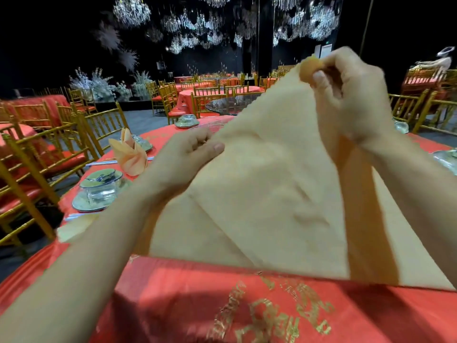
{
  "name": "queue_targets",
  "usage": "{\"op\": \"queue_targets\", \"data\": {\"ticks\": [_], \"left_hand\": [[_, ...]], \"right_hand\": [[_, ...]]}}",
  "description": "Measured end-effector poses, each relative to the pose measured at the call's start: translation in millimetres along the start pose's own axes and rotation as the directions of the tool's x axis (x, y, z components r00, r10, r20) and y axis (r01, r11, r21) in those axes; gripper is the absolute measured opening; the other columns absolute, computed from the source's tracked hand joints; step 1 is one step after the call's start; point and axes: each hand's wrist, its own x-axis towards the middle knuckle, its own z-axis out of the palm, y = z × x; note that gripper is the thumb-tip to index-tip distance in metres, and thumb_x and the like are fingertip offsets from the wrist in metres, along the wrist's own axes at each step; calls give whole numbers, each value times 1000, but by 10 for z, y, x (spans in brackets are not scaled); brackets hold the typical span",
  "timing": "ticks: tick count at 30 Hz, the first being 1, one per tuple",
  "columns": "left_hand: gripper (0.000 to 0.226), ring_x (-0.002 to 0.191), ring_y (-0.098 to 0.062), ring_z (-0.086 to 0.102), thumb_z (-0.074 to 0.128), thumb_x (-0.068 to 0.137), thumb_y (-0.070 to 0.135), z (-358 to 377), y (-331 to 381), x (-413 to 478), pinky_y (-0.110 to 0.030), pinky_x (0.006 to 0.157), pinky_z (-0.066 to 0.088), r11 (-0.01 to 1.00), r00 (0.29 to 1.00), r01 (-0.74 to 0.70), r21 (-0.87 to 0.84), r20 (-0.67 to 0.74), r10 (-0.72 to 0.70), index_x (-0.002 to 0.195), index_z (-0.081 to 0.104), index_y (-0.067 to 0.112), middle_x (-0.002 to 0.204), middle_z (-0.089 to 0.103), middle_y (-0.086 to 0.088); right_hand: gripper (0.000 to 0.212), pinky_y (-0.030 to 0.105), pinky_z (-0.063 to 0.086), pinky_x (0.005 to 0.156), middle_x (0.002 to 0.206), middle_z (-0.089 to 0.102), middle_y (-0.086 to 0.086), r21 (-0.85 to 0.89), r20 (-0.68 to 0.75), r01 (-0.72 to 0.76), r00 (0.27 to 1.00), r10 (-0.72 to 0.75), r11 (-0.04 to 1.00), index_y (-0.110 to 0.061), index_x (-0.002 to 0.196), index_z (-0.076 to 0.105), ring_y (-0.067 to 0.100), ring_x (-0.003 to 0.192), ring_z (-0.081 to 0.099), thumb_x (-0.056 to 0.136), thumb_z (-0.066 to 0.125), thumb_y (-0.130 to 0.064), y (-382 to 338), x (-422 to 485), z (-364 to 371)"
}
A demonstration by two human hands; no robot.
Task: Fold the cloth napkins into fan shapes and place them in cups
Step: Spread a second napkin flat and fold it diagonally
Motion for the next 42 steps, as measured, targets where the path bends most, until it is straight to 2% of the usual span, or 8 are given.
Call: {"op": "queue_targets", "data": {"ticks": [9, 13, 21, 24, 28, 32, 36, 42], "left_hand": [[35, 58, -14, 36, 56, 92, 17, 393, -743, -23, -29, 57, 26, 927, 930, 195, 322, 239, -278, 60, 40, 18, 60, 37, 1], [26, 101, -27, 56, 56, 90, 22, 676, -1092, -259, -34, 80, 42, 800, 879, 281, 530, 192, -436, 114, 56, 13, 106, 60, -8], [68, 114, -11, 54, 20, 76, 65, 1240, -772, -897, -25, 95, 39, 828, 864, -101, 552, 462, -203, 114, 62, 29, 125, 58, 8], [85, 118, -11, 56, -1, 78, 74, 1270, -677, -934, -45, 96, 43, 802, 812, 14, 597, 461, -358, 112, 64, 33, 129, 59, 4], [118, 145, -16, 0, -16, 44, 79, 1358, -796, -964, -61, 109, -7, 782, 758, 3, 623, 508, -408, 146, 20, 32, 158, 5, 6], [96, 136, -22, 37, -12, 72, 76, 1323, -781, -964, -73, 95, 25, 746, 798, -28, 666, 464, -384, 132, 49, 30, 146, 41, 1], [122, 146, -18, -1, -28, 46, 81, 1415, -910, -1046, -65, 107, -4, 775, 806, -31, 631, 474, -354, 147, 18, 31, 158, 5, 5], [123, 145, -15, -6, -30, 40, 81, 1403, -893, -1046, -62, 108, -7, 775, 816, -9, 632, 452, -360, 147, 12, 35, 158, 0, 9]], "right_hand": [[20, 38, 39, 69, 106, 62, 23, -249, 509, -109, 831, 226, 962, -8, 104, 55, 39, 98, 56, 92, 46, -22, 418, -251, 1019], [15, 36, 34, 67, 112, 62, 15, -275, 619, -101, 743, 256, 956, -13, 101, 53, 37, 100, 56, 91, 46, -20, 609, -764, 1438], [15, 35, 31, 66, 107, 63, 9, -317, 547, -151, 778, 311, 936, -11, 94, 50, 34, 95, 56, 94, 38, -20, 797, -857, 1639], [17, 31, 25, 61, 111, 63, 4, -262, 507, -252, 786, 355, 932, -14, 94, 52, 31, 98, 55, 95, 37, -21, 822, -749, 1653], [19, 34, 33, 67, 111, 64, 6, -275, 496, -302, 769, 404, 913, -15, 102, 54, 31, 96, 55, 93, 41, -24, 889, -739, 1715], [36, 41, 40, 91, 127, 58, 10, -233, 593, -324, 700, 398, 917, -15, 128, 45, 31, 117, 52, 93, 48, -23, 915, -898, 1685], [46, 44, 32, 103, 136, 47, 13, -185, 567, -390, 707, 422, 902, -8, 135, 40, 32, 125, 42, 92, 52, -20, 931, -1093, 1442], [24, 40, 39, 84, 102, 50, 14, -369, 523, -480, 601, 605, 796, -11, 97, 53, 33, 107, 46, 87, 53, -32, 1142, -1574, 762]]}}
